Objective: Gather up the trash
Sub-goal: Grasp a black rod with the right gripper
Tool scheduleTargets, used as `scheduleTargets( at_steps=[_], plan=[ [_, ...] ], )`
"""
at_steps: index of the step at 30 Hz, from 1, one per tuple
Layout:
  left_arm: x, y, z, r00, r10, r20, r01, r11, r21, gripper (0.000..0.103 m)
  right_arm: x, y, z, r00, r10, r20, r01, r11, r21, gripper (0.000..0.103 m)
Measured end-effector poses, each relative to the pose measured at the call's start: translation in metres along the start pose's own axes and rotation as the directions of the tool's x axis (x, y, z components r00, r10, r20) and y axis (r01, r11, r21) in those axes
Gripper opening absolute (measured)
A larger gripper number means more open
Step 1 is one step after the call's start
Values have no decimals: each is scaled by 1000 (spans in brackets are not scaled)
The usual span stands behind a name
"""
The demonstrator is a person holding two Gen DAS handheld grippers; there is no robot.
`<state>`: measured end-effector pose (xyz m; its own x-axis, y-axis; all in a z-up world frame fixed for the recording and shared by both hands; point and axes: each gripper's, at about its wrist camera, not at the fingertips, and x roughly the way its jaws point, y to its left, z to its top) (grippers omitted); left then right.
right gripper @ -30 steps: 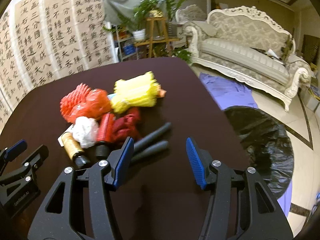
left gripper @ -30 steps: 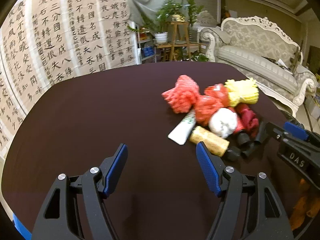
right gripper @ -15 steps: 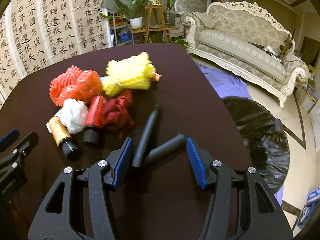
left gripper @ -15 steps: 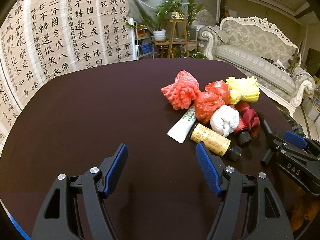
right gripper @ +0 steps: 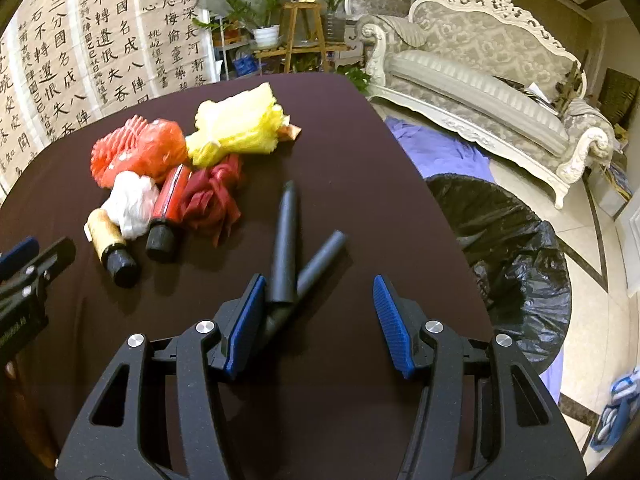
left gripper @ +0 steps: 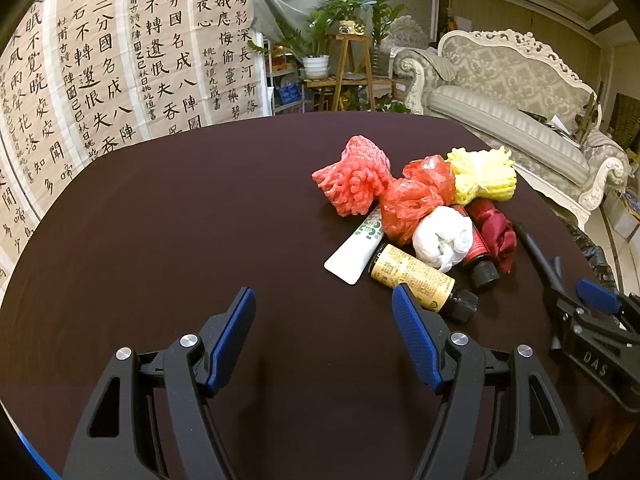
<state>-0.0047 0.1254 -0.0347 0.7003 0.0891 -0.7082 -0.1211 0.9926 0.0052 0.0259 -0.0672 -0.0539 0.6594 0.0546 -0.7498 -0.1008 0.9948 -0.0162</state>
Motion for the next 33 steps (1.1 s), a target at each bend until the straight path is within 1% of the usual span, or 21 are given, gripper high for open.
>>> scheduleTargets(
  at_steps=[2, 11, 17, 21, 22, 23, 27, 29, 33],
  plan=[
    [0, 0, 0, 1000, 0, 0, 0, 1000, 1, 69, 0, 0, -2, 1000, -9, -3, 9, 1000, 3, 60],
    [1, 0, 0, 1000, 0, -1, 0, 1000, 2, 69, -8, -13, -10, 999, -39, -7, 39, 999, 18, 60],
    [1, 0, 0, 1000, -1, -1, 1, 1000, 4, 69, -13, -15, -15, 1000, -17, -9, 17, 1000, 7, 60],
    [0, -1, 0, 1000, -2, -2, 2, 1000, 7, 69, -17, -14, -20, 1000, -21, -2, 21, 1000, 3, 58],
    [0, -1, 0, 1000, -3, -2, 3, 1000, 7, 69, -18, -17, -21, 1000, -21, -2, 21, 1000, 8, 56],
    [0, -1, 0, 1000, -4, -3, 4, 1000, 7, 69, -18, -17, -21, 1000, -20, -1, 20, 1000, 12, 49],
    [-1, -3, 0, 1000, -8, -4, 8, 1000, 10, 69, -18, -19, -21, 1000, -25, 5, 24, 1000, 17, 41],
    [-1, -4, 1, 1000, -8, -5, 8, 1000, 12, 69, -18, -18, -20, 1000, -7, 8, 6, 1000, 19, 30],
    [-1, -5, 0, 1000, -7, -9, 7, 1000, 12, 69, -14, -14, -14, 1000, 6, 15, -5, 1000, -6, 22]
  ],
)
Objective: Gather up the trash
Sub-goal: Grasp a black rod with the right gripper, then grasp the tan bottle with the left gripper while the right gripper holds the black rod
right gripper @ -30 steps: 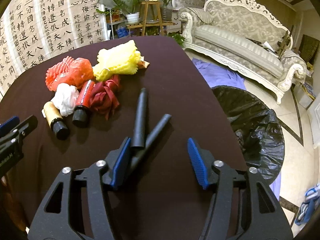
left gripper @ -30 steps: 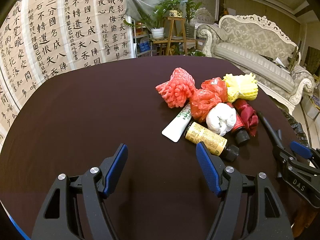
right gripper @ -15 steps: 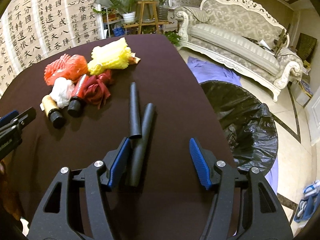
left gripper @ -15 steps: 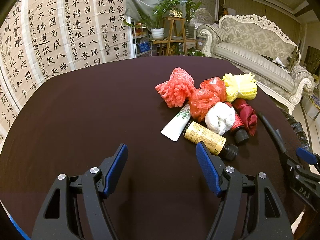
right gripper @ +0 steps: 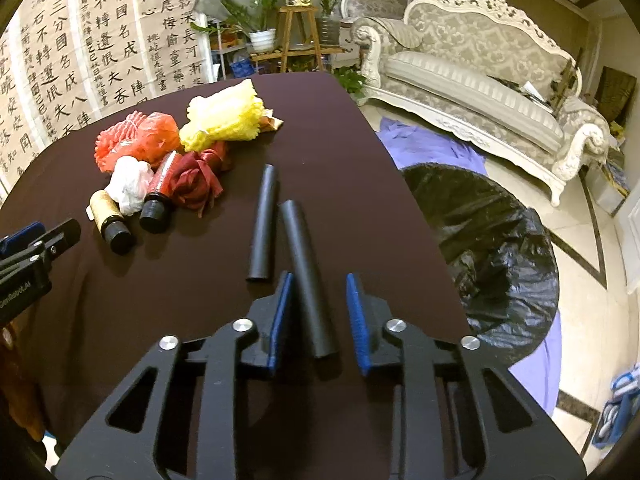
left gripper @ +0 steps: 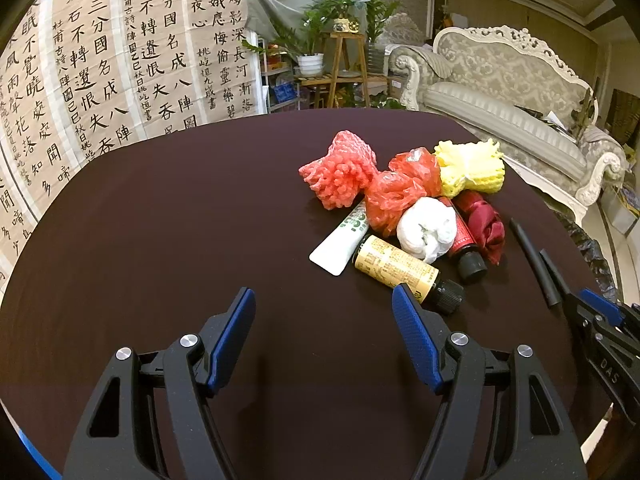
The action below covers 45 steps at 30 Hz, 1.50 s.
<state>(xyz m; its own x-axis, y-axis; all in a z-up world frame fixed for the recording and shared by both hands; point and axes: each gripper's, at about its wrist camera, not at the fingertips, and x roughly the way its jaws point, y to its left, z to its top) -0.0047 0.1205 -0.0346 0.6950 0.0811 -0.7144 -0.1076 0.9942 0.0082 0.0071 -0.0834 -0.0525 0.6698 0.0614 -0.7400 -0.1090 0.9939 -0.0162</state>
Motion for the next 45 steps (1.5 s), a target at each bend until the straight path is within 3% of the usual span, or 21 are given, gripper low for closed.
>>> scheduleTargets(
  at_steps=[4, 18, 23, 31, 37, 40, 45],
  plan=[
    [1, -4, -1, 1000, 7, -6, -7, 1000, 1, 69, 6, 3, 8, 1000, 26, 0, -26, 999, -18, 13],
    [4, -23, 10, 1000, -27, -5, 27, 1000, -15, 72, 21, -5, 24, 997, 77, 9, -77, 997, 3, 13],
    [17, -35, 17, 1000, -5, -23, 5, 1000, 10, 72, 21, -10, 22, 996, 93, 12, -94, 996, 13, 14],
    [21, -11, 4, 993, -14, -117, 12, 1000, -21, 72, 20, -11, 22, 995, 100, 18, -100, 995, 17, 14],
    [18, -4, 1, 994, -9, -109, 7, 1000, -22, 72, 20, -11, 21, 995, 97, 17, -97, 995, 14, 14],
    [19, -8, 4, 996, -9, -93, 9, 1000, -1, 61, 20, -10, 22, 996, 93, 17, -93, 996, 13, 14],
    [19, -11, 2, 997, -23, -76, 26, 999, 45, 25, 19, -10, 23, 996, 88, 20, -88, 996, 12, 13]
  ],
)
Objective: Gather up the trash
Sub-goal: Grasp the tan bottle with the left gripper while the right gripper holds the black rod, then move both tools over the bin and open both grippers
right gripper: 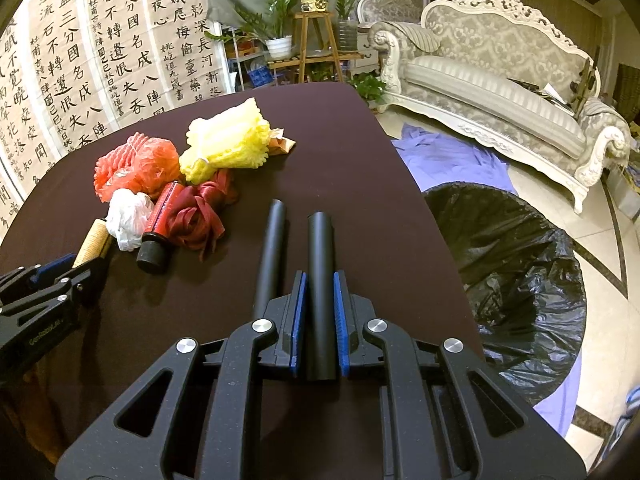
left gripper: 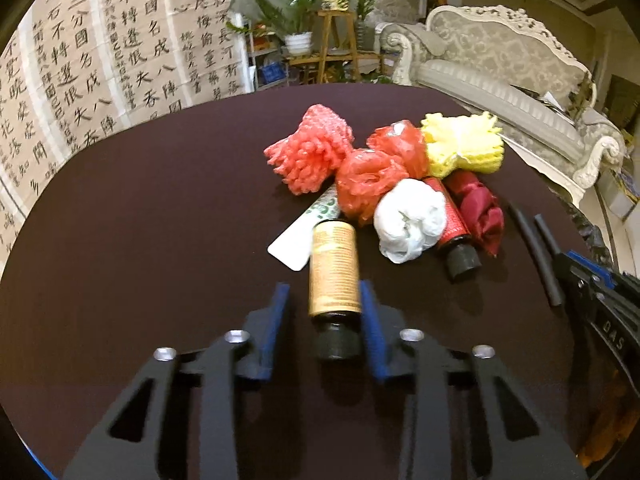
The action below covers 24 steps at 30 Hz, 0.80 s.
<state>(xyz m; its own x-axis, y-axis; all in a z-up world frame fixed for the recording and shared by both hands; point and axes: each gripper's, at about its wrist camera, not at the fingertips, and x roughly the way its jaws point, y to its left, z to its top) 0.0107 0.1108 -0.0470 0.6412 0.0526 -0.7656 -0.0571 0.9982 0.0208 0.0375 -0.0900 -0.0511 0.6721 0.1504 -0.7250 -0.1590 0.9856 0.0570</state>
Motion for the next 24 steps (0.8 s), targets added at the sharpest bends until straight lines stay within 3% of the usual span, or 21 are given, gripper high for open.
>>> scheduleTargets(
  at_steps=[15, 24],
  plan=[
    [-30, -8, -5, 992, -63, 108, 60, 998, 24, 25, -14, -7, -2, 998, -27, 50, 26, 999, 36, 13],
    [-39, -49, 14, 974, -159, 160, 147, 986, 84, 25, -35, -46, 0, 986, -130, 102, 119, 987, 110, 13]
  ],
)
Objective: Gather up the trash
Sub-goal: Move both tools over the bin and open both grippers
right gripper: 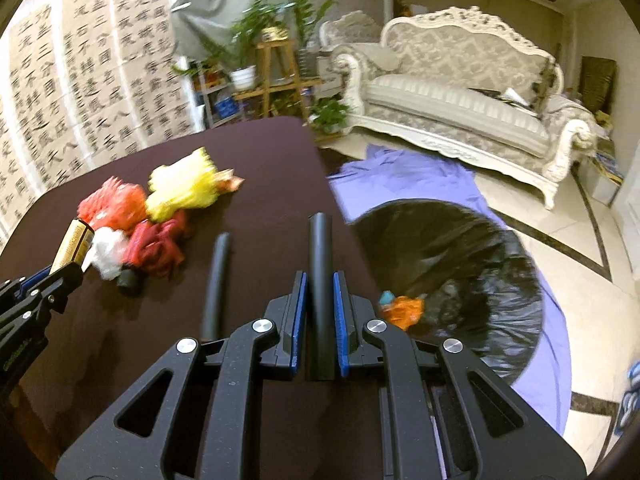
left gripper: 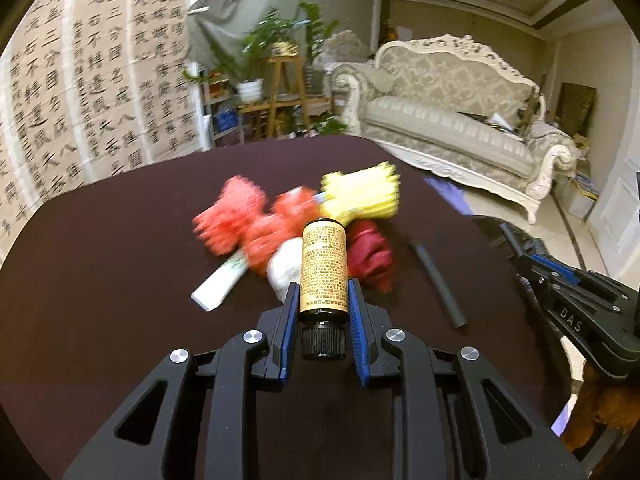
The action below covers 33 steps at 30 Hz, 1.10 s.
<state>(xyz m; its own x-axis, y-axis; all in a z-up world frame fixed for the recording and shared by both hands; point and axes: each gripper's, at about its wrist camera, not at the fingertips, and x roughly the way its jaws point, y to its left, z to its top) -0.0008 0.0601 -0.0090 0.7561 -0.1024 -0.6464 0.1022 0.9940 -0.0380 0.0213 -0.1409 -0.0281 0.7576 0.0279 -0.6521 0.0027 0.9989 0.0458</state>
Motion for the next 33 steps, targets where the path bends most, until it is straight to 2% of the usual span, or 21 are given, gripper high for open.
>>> scheduleTargets(
  at_steps=[8, 14, 23, 33],
  plan=[
    [19, -58, 24, 995, -98, 20, 96, 993, 74, 25, 4, -49, 3, 994, -104, 23, 102, 992, 70, 13],
    [41, -99, 35, 991, -137, -3, 137, 982, 131, 25, 14, -80, 5, 988, -148, 31, 144, 983, 110, 13],
    [76, -147, 46, 988, -148, -44, 154, 968, 199, 25, 32, -104, 8, 987, -161, 25, 156, 978, 136, 13],
    [108, -170, 51, 991, -102, -90, 120, 965, 234, 25, 50, -121, 9, 987, -162, 4, 160, 974, 160, 13]
  ],
)
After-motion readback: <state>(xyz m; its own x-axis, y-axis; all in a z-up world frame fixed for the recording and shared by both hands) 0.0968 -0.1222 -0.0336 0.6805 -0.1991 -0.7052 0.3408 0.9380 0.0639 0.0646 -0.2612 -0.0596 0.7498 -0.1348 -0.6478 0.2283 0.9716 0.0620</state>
